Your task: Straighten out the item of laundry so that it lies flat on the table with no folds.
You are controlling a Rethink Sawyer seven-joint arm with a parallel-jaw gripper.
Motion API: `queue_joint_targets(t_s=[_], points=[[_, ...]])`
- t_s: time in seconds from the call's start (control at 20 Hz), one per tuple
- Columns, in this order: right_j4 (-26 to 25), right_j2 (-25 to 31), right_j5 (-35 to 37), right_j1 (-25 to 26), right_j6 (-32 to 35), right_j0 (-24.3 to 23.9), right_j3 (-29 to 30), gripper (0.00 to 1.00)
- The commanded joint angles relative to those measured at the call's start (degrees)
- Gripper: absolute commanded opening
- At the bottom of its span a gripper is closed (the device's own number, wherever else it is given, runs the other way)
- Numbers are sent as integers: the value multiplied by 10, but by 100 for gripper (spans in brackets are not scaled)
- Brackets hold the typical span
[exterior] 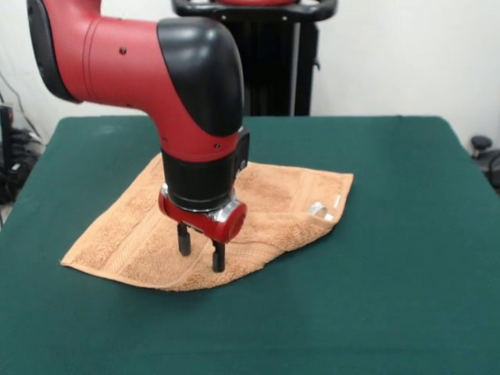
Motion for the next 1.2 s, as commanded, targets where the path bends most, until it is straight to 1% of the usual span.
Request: queue_joint_targets(t_s=[0.05, 0.3, 0.45, 0.65, 0.75, 0.8, 1.2], points=[[-12, 45, -18, 35, -9, 18, -9, 100], [-5, 48, -2, 24, -11, 15, -6, 100], [-6, 48, -6, 14, -11, 14, 10, 100], [-8, 49, -9, 16, -15, 10, 11, 100], [-19, 47, -28, 13, -20, 11, 15, 100], [-20, 49, -35, 13, -21, 8, 18, 0], [-17, 51, -41, 7, -18, 0, 36, 0]])
